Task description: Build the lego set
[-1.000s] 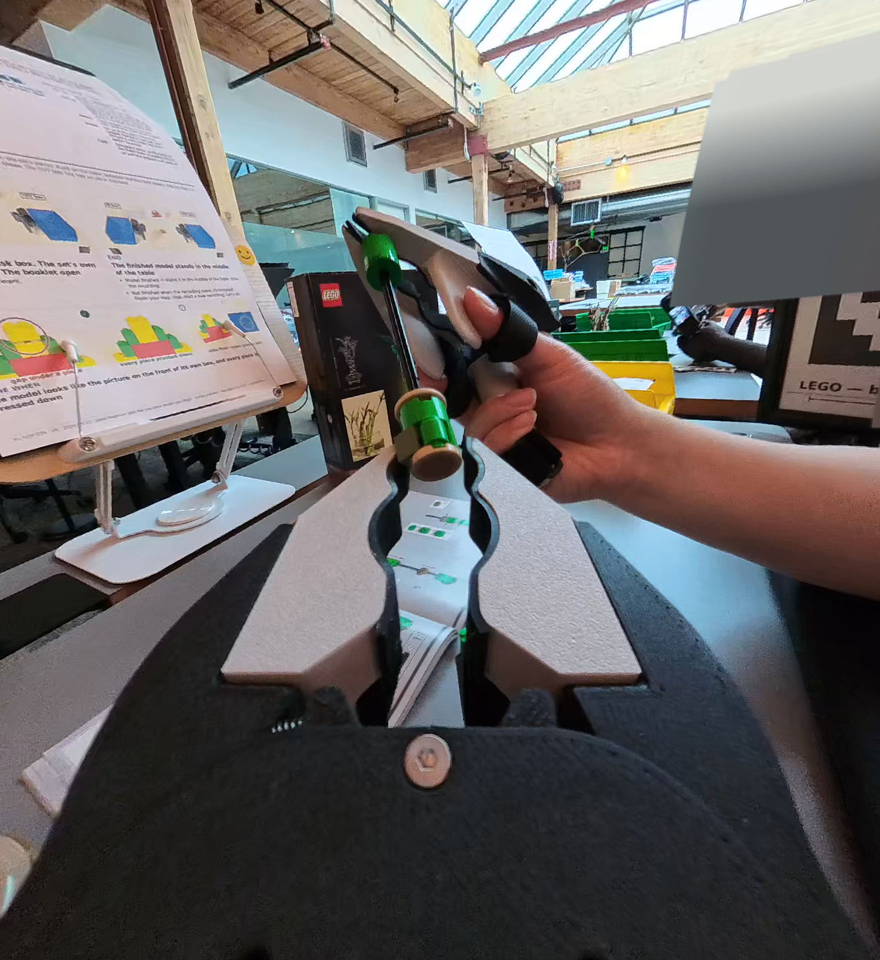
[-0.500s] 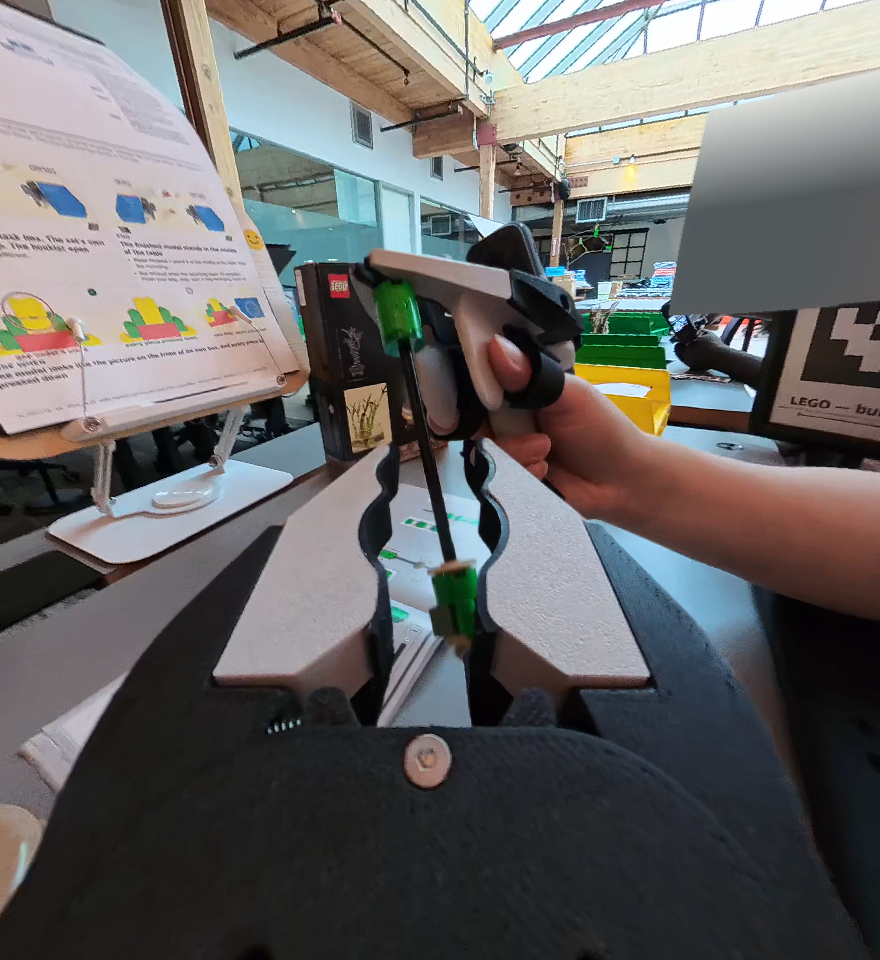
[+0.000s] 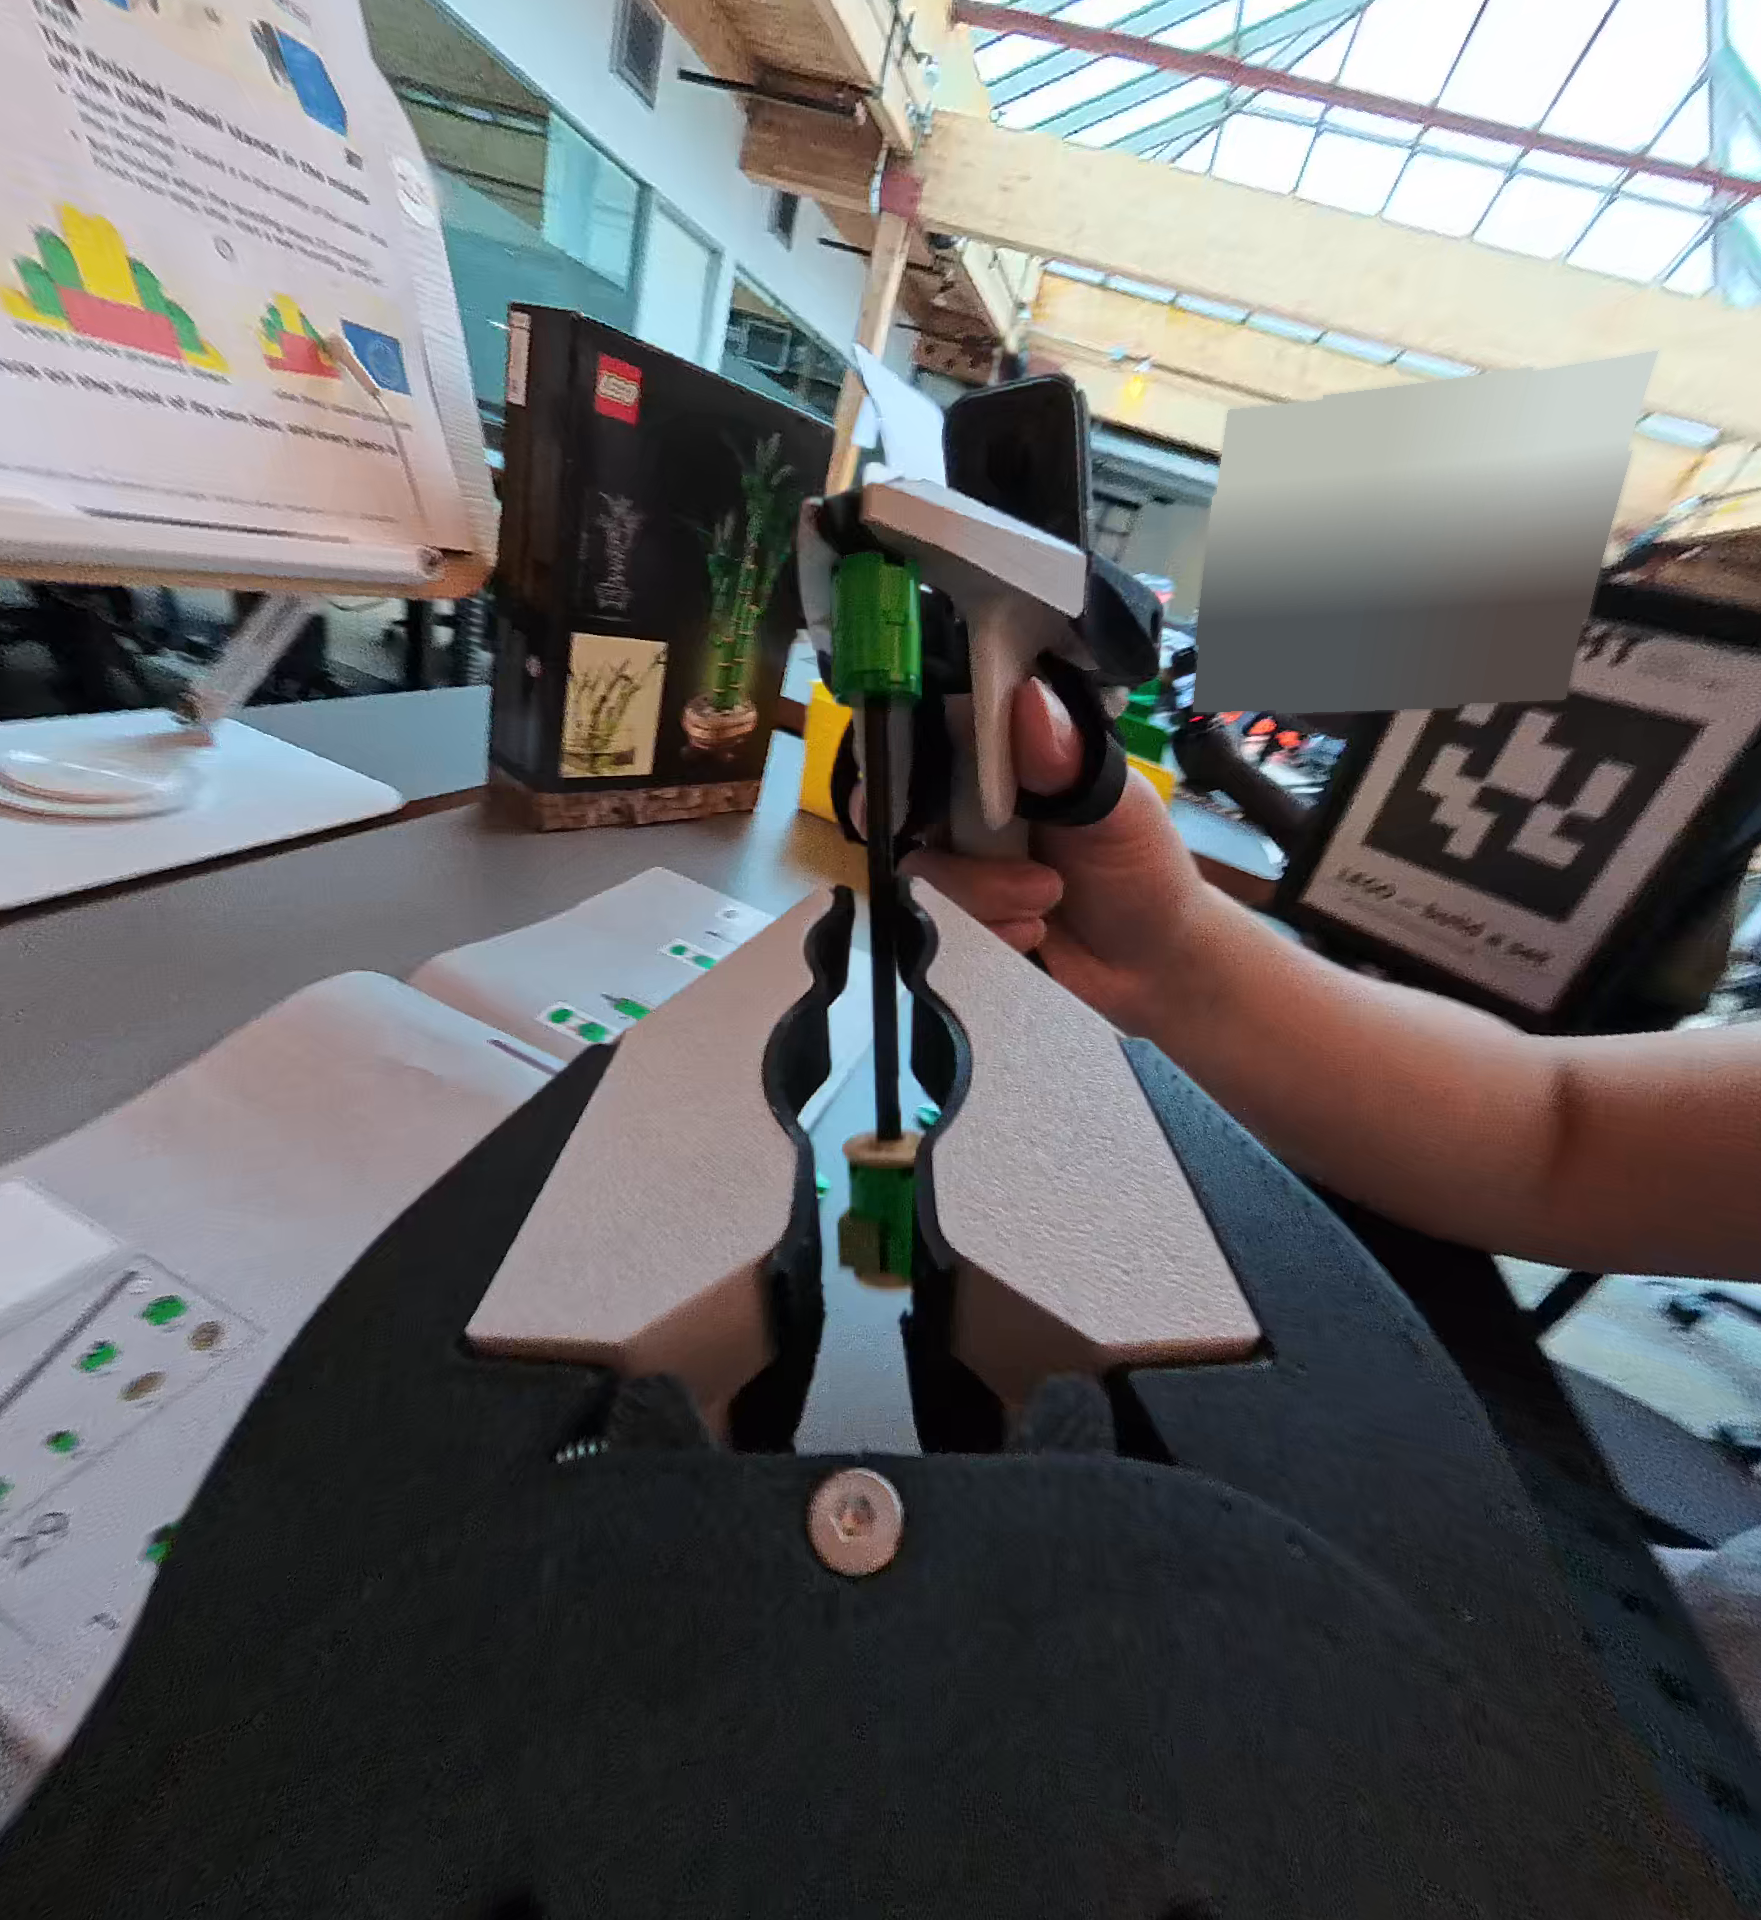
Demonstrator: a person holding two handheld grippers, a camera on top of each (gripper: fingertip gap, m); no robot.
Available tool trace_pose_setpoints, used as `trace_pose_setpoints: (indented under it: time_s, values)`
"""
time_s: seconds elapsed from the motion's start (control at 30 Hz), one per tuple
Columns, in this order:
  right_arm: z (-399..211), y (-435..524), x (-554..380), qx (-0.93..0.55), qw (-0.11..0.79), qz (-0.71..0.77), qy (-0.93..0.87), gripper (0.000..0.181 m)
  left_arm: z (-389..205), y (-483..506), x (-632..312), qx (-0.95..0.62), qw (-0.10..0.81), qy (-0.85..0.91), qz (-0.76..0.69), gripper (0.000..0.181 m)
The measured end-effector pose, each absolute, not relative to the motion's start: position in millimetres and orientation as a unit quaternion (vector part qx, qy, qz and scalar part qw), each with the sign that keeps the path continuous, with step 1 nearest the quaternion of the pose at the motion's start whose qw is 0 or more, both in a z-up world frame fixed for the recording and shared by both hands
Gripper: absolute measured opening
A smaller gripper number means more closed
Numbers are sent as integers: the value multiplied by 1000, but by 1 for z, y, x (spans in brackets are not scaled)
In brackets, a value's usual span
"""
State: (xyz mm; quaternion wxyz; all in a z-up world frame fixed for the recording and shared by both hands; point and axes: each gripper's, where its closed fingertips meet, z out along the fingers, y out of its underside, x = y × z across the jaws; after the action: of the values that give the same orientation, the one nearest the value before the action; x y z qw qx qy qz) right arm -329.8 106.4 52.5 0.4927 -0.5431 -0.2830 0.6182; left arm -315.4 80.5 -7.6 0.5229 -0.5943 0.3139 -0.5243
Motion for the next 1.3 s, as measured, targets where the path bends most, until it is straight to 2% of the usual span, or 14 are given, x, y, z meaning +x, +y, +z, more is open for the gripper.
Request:
trace_pose_setpoints:
  time_s: [0.33,0.4,0.43,0.6,0.8,1.03,1.07,1.13,1.3]
  values:
    - [50,97,-338,-560,492,579,-330,3,-33,67,-295,-609,471,383,-511,17]
    - [49,95,-339,-558,486,583,-334,3,-33,64,-292,-605,462,383,-523,13]
    - [48,94,-340,-557,484,585,-336,3,-33,62,-291,-603,458,382,-530,0]
    - [29,83,-352,-566,461,558,-396,3,-21,67,-297,-593,485,365,-529,0]
    - [43,81,-350,-556,492,544,-392,0,-16,72,-306,-593,489,351,-535,0]
    - [42,78,-340,-543,459,580,-397,0,-13,77,-310,-597,504,338,-525,0]
    - [42,78,-339,-535,457,588,-399,6,-9,79,-314,-594,508,322,-534,0]
    - [36,80,-336,-534,451,594,-399,31,3,83,-326,-579,519,289,-559,0]
    - [-6,67,-360,-554,371,604,-437,36,26,83,-347,-543,533,253,-597,0]
